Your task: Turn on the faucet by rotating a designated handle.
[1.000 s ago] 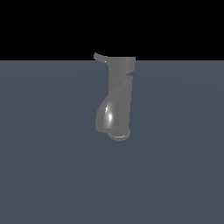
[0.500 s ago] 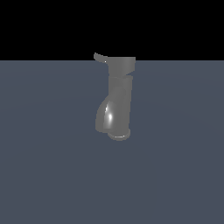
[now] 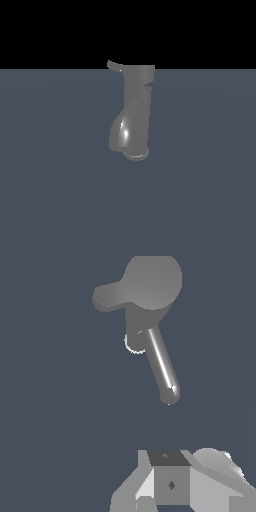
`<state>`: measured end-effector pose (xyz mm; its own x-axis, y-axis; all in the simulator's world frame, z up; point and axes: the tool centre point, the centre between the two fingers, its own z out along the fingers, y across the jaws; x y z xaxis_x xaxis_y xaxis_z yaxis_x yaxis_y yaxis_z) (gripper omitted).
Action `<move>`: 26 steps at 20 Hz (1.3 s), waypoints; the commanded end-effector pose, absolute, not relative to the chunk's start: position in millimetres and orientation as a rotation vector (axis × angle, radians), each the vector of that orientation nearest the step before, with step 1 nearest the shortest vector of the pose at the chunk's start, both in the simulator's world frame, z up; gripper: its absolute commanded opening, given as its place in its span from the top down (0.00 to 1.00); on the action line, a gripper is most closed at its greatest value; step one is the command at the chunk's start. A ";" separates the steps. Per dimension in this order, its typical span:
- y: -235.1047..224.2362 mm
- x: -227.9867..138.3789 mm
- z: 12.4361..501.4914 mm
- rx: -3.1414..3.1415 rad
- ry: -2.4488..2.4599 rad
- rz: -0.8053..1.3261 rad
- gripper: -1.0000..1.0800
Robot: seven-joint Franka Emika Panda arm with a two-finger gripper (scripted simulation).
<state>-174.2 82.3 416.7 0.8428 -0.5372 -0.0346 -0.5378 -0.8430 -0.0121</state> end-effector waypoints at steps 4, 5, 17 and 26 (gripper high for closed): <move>91.0 -149.7 402.9 -2.931 1.068 0.043 1.00; 92.2 -145.1 400.5 -2.918 1.103 0.042 1.00; 97.1 -89.2 371.2 -2.737 1.502 0.033 1.00; 89.5 -47.3 349.5 -2.566 1.785 0.025 1.00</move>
